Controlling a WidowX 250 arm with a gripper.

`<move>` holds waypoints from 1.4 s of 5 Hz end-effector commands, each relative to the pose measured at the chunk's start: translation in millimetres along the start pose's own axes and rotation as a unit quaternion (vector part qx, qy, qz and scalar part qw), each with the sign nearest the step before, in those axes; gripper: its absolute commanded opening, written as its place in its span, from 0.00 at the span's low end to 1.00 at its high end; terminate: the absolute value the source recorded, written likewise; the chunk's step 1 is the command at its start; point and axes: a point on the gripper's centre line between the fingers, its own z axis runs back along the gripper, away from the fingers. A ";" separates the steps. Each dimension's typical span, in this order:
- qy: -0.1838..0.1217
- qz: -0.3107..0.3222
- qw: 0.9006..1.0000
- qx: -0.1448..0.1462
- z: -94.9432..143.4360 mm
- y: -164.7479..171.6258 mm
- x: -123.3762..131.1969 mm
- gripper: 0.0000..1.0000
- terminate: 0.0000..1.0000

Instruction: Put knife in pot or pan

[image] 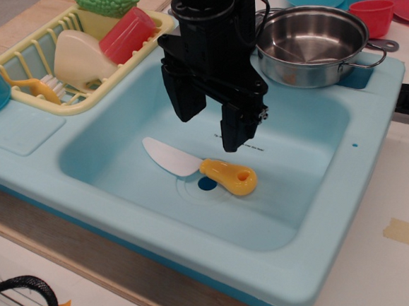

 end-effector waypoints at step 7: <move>-0.029 -0.336 0.940 -0.041 -49.6 -7.6 6.5 1.00 0.00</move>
